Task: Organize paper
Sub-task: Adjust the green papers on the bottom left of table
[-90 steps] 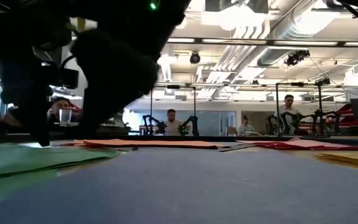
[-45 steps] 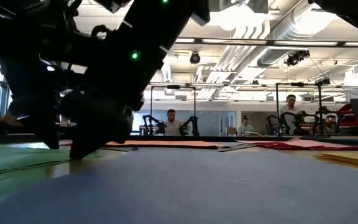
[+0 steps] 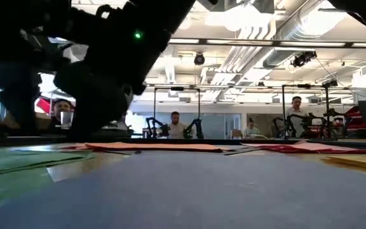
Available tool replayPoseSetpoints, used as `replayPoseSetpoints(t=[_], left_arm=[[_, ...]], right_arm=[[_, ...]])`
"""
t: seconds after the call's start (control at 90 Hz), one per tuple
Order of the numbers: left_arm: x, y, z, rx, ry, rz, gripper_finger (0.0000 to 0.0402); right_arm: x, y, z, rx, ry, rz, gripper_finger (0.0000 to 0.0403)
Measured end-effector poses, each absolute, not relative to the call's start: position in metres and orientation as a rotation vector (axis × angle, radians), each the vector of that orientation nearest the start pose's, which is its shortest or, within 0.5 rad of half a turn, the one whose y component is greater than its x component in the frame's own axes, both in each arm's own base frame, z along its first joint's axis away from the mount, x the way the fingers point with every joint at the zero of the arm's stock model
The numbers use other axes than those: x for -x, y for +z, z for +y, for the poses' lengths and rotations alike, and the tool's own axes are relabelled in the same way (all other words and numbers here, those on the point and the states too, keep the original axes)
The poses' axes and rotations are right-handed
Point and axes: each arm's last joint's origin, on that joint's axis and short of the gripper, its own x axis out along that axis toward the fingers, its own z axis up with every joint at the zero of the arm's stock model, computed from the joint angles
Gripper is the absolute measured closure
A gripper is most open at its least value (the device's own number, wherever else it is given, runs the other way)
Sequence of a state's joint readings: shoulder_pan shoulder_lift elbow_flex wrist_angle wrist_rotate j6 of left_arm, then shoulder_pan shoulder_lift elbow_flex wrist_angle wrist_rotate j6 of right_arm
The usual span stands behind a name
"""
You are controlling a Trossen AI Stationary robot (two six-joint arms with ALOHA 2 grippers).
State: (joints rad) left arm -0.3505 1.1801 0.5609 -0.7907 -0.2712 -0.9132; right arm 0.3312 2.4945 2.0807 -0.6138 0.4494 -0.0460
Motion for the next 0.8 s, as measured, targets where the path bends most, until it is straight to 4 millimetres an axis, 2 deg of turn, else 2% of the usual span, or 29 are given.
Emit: replayPoseSetpoints(t=[0.178, 0.378, 0.567, 0.689, 0.8], left_arm=[[-0.149, 0.136, -0.051, 0.375, 0.584, 1.290, 0.0234], [-0.155, 0.126, -0.051, 0.343, 0.591, 1.237, 0.0234], [-0.169, 0.127, -0.046, 0.314, 0.554, 1.121, 0.0234], [-0.170, 0.130, -0.042, 0.251, 0.558, 1.122, 0.0234], [-0.171, 0.146, -0.041, 0.214, 0.563, 1.138, 0.0234]], right_arm=[[-0.506, 0.120, 0.157, 0.398, -0.110, 0.971, 0.0197], [-0.515, 0.120, 0.150, 0.364, -0.115, 0.913, 0.0197], [-0.530, 0.129, 0.143, 0.332, -0.128, 0.756, 0.0197], [-0.528, 0.132, 0.141, 0.370, -0.192, 0.766, 0.0197], [-0.521, 0.148, 0.148, 0.370, -0.193, 0.773, 0.0198]])
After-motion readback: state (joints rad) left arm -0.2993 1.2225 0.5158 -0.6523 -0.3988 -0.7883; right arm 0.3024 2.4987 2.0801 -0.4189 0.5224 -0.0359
